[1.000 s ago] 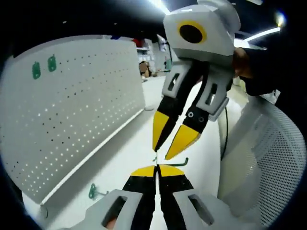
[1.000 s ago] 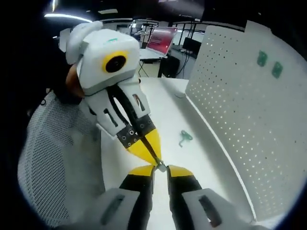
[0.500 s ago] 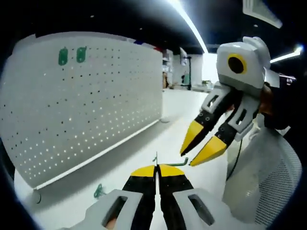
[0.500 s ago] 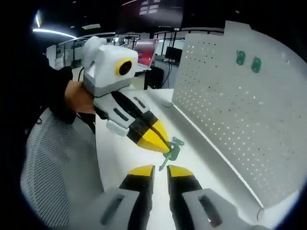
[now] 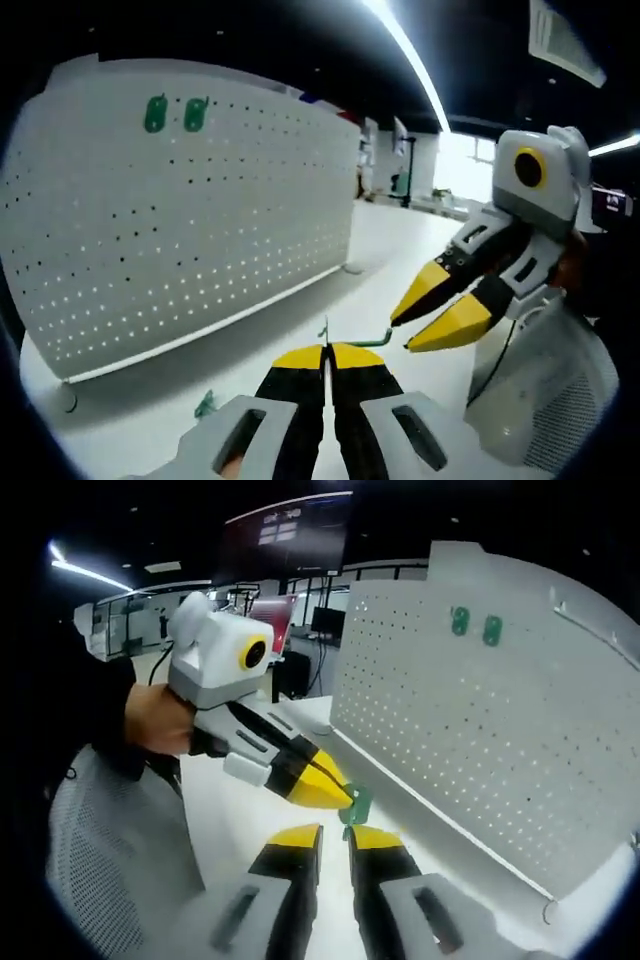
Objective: Insert the hook assembly into the mounting plate slot until the hook locks in place.
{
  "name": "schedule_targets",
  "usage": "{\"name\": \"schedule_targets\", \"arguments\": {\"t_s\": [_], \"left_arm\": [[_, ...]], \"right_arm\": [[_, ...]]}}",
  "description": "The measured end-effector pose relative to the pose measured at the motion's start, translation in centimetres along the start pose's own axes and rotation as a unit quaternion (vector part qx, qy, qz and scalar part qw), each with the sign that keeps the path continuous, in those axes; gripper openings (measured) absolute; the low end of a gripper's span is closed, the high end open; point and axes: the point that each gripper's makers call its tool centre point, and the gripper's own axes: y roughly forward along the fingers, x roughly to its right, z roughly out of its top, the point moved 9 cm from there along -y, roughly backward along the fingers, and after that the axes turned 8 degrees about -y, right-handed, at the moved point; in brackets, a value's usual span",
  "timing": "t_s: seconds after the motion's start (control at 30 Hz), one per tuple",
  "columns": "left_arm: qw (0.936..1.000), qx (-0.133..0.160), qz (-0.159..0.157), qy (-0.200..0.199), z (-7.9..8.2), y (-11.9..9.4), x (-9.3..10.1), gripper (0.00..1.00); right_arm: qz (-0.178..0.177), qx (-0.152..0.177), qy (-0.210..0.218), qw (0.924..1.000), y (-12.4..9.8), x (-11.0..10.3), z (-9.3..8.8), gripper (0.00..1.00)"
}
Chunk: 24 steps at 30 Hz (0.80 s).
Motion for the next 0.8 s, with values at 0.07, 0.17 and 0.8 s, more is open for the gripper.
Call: {"name": "schedule_targets", "arguments": {"t_s": [0.07,0.17,0.8], "left_arm": [[0.9999,0.004,0.001,-0.009,0.1,0.1,0.1,0.01],[0.9995,0.009,0.003,-0.029,0.4,0.2,0.2,0.01],[0.9914,0.024,-0.005,-0.128,1.3,-0.3,1.3,0.01]], "right_arm": [[-0.021,0.002,0.0,0.9998,0.1,0.1,0.1,0.08],[-0.037,0.005,0.002,0.9993,0.3,0.2,0.2,0.08],[-0.09,0.017,-0.005,0.9958,1.1,0.6,0.6,0.03]]}}
